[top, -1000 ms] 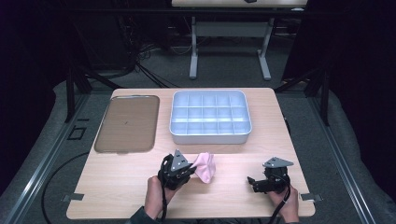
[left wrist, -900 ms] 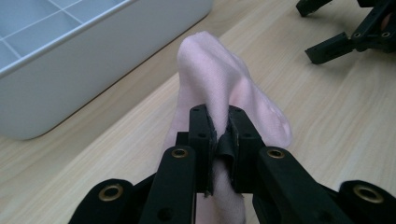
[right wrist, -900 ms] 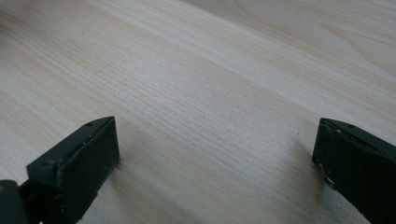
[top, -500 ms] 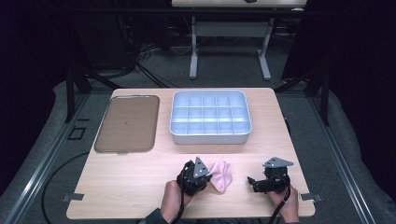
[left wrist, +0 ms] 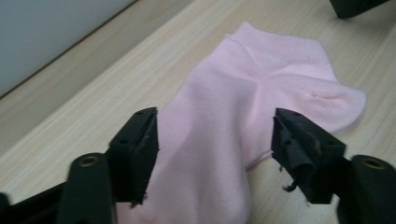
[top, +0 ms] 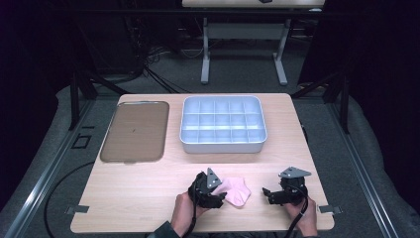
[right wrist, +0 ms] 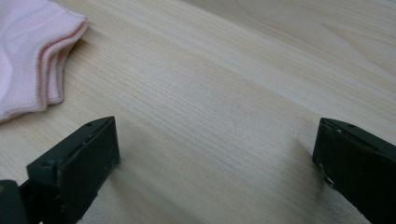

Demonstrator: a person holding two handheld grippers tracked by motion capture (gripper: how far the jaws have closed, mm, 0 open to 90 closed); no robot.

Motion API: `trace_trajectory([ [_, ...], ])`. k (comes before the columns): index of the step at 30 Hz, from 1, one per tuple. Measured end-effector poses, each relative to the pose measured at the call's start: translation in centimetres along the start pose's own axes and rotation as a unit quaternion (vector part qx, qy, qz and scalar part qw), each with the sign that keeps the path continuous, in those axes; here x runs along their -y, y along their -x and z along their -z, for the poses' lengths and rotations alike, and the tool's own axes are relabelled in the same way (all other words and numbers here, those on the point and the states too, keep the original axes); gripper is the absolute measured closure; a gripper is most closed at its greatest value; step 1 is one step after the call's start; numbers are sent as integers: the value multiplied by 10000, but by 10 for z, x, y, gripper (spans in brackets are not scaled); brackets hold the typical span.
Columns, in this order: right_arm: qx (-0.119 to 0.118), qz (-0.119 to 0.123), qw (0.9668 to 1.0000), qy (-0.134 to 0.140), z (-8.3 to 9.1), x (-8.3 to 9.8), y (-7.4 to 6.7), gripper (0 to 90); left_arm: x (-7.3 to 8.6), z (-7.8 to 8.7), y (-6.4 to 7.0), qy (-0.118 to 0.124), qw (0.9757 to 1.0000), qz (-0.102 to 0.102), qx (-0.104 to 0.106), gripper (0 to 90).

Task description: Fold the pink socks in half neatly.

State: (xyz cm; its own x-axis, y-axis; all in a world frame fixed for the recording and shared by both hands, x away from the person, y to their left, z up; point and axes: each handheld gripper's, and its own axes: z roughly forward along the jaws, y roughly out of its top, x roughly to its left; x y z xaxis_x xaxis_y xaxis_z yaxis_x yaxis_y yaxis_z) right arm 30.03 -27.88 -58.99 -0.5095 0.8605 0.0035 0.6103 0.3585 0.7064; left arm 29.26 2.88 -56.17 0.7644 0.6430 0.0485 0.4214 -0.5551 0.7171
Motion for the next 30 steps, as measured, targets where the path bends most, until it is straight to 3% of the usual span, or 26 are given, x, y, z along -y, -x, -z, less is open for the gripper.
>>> trace_trajectory([
  [4,-2,-1,10000,-5,0,0,0,0,3,11,-9,141,9998,133,-11,205],
  [5,-10,3,10000,-12,0,0,0,0,5,18,-16,210,9994,255,-50,197],
  [6,-8,2,10000,-12,0,0,0,0,5,18,-16,210,9994,255,-50,197],
  [7,-10,0,10000,-13,0,0,0,0,11,26,-26,291,9987,405,-112,198],
  [10,-46,28,10000,-37,0,-1,1,6,18,30,-37,308,9978,563,-161,215],
  [11,-41,28,10000,-38,0,-1,1,6,26,32,-48,262,9966,759,-175,220],
  [12,-41,28,10000,-38,0,-1,1,6,26,32,-48,262,9966,759,-175,224],
  [13,-45,40,10000,-47,0,-1,1,7,34,33,-57,230,9952,938,-165,226],
  [17,-44,45,10000,-63,0,-2,1,13,44,33,-66,114,9930,1170,-61,242],
  [20,-10,-4,10000,-89,0,-4,-1,36,46,32,-65,80,9931,1174,-19,259],
  [21,-2,-34,9999,-147,3,-6,-6,146,46,32,-64,50,9937,1119,23,275],
  [24,-194,-190,9995,-164,7,-10,-15,164,47,30,-62,39,9937,1114,66,300],
  [25,-467,-500,9976,-99,12,-15,-24,300,46,28,-61,18,9939,1096,156,323],
  [26,-467,-500,9976,-99,12,-15,-24,300,46,27,-60,-3,9943,1045,192,323],
  [27,-861,-743,9935,-105,13,-19,-32,337,46,26,-58,4,9941,1056,238,346],
  [30,-1034,-843,9909,-198,10,-22,-42,404,45,26,-56,-14,9941,1029,341,380],
])
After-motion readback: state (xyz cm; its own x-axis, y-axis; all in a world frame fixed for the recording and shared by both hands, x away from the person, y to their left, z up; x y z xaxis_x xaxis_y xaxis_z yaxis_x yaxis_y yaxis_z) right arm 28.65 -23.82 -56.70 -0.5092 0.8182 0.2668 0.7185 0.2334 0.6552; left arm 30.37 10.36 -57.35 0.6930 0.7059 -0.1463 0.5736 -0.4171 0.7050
